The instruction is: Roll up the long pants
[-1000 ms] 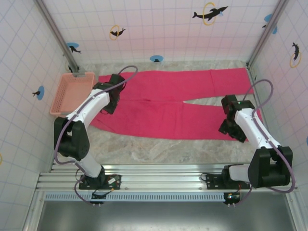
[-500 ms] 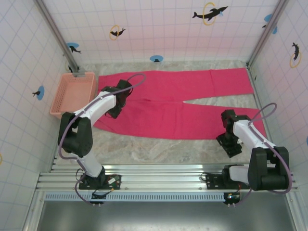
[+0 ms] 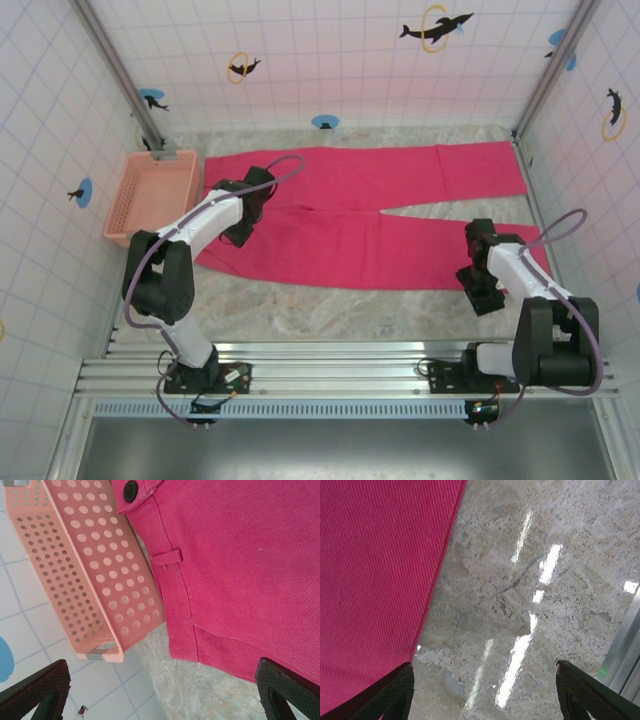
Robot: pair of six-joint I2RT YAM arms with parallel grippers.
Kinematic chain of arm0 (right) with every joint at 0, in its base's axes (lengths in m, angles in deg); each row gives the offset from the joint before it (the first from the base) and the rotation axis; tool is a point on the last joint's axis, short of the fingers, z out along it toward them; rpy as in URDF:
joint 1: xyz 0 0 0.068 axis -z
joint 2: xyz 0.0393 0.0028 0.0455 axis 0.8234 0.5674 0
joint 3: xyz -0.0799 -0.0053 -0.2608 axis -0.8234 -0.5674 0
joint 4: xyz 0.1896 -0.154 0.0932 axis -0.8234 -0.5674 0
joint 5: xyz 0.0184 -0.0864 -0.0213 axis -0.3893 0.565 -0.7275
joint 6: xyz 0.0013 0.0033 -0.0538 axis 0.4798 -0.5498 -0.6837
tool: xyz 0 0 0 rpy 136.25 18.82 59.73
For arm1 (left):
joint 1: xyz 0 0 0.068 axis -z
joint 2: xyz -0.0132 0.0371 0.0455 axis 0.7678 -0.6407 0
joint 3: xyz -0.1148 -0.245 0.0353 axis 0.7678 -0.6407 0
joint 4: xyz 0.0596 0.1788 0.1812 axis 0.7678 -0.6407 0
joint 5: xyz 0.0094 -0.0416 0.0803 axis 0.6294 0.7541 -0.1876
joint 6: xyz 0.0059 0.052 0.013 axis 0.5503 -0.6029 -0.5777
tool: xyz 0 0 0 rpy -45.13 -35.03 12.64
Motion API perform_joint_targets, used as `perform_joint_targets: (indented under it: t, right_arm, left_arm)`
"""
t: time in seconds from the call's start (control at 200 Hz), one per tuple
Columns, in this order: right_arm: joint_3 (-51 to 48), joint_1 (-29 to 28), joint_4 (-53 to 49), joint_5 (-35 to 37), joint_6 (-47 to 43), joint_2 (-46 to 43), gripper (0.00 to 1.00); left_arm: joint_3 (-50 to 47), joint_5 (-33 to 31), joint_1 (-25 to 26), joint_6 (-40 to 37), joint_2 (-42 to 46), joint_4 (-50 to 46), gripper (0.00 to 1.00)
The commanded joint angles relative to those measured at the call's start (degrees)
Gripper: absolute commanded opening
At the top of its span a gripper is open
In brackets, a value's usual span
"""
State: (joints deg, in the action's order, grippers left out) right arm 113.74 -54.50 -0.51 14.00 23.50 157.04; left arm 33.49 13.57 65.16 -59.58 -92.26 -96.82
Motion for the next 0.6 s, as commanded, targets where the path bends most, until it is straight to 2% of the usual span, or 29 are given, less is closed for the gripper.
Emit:
perform_joint_targets:
  t: [0.0, 0.19, 0.315, 0.465, 0.5, 0.52, 0.595]
  right_arm:
    - [2.4, 1.6, 2.4, 1.5, 1.2, 3.2, 0.76]
    - [7.1, 3.3, 4.3, 0.8, 0.0, 9.8, 0.77]
    - [9.4, 4.5, 4.6, -0.4, -1.2, 13.7, 0.76]
    - [11.4, 5.0, 4.7, -1.6, -2.2, 17.3, 0.66]
    - [11.6, 5.1, 4.8, -2.0, -2.5, 17.9, 0.65]
    - [11.9, 5.1, 4.7, -2.2, -2.5, 18.3, 0.64]
    - [12.2, 5.2, 5.0, -2.9, -2.6, 19.4, 0.6]
  left_arm:
    - [-2.0, 1.1, 0.0, -1.8, 1.9, -0.5, 0.97]
    - [-3.1, 3.6, 1.9, -2.2, 4.5, -3.1, 0.97]
    - [-2.7, 3.0, 5.7, -2.4, 3.8, -6.2, 0.97]
    - [-1.6, -0.9, 13.0, 0.0, -0.8, -12.5, 0.97]
    - [-1.1, -1.0, 13.2, 0.7, -2.2, -14.2, 0.96]
    - [-0.9, -0.8, 15.3, 1.1, -2.8, -15.1, 0.96]
    - [-0.2, -1.0, 16.8, 2.7, -4.4, -18.2, 0.93]
